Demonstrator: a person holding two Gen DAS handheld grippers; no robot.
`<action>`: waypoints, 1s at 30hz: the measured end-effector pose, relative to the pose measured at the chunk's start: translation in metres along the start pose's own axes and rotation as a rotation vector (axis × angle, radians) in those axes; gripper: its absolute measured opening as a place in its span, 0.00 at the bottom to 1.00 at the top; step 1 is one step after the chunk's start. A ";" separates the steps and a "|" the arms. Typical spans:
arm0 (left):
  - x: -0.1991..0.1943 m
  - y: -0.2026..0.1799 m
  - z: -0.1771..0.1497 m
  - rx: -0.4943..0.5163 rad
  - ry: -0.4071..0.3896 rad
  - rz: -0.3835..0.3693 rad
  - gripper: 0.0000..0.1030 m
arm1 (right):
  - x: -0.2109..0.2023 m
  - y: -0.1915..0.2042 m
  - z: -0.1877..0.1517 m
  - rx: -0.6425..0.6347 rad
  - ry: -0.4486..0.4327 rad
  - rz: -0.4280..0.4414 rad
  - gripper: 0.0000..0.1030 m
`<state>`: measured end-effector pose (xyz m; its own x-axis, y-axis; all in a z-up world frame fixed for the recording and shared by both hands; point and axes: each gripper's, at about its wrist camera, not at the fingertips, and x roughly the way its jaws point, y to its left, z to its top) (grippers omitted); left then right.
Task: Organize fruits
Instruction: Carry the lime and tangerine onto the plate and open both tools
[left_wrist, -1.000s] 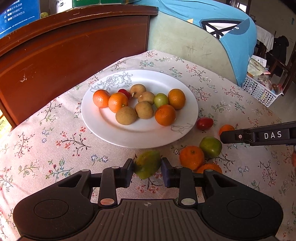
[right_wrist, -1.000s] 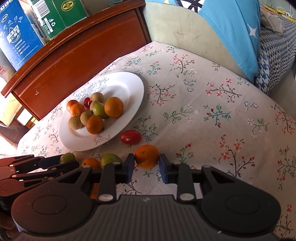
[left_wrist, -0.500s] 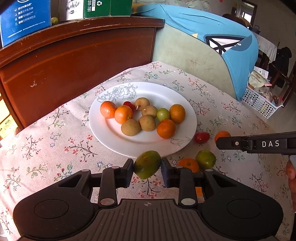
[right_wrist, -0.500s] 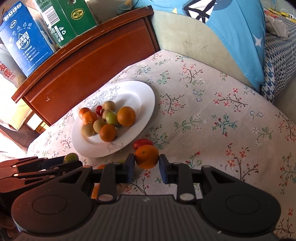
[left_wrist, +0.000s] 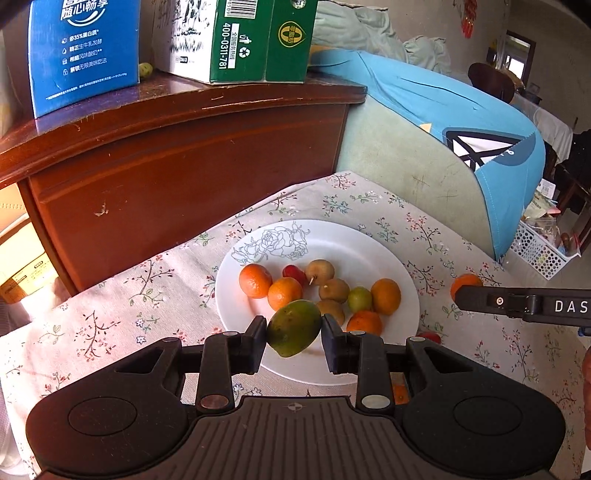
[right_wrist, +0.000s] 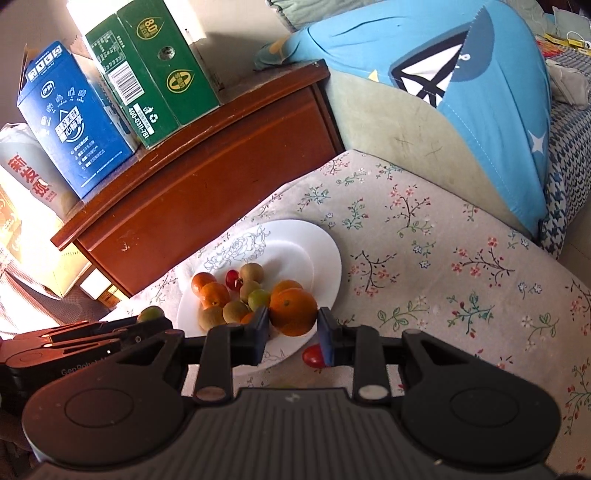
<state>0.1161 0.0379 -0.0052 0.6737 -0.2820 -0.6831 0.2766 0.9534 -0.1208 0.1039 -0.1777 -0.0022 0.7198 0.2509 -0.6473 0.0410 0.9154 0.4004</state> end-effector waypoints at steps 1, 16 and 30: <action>0.002 0.002 0.002 -0.006 0.002 0.008 0.29 | 0.001 0.000 0.003 0.006 -0.007 0.007 0.27; 0.046 0.012 0.012 -0.021 0.071 0.065 0.29 | 0.058 0.009 0.026 0.012 0.004 0.045 0.27; 0.049 0.011 0.025 -0.040 0.047 0.062 0.31 | 0.079 0.009 0.026 0.034 0.040 0.040 0.31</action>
<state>0.1695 0.0314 -0.0223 0.6556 -0.2179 -0.7230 0.2074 0.9726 -0.1051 0.1790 -0.1581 -0.0332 0.6933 0.3001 -0.6552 0.0366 0.8933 0.4479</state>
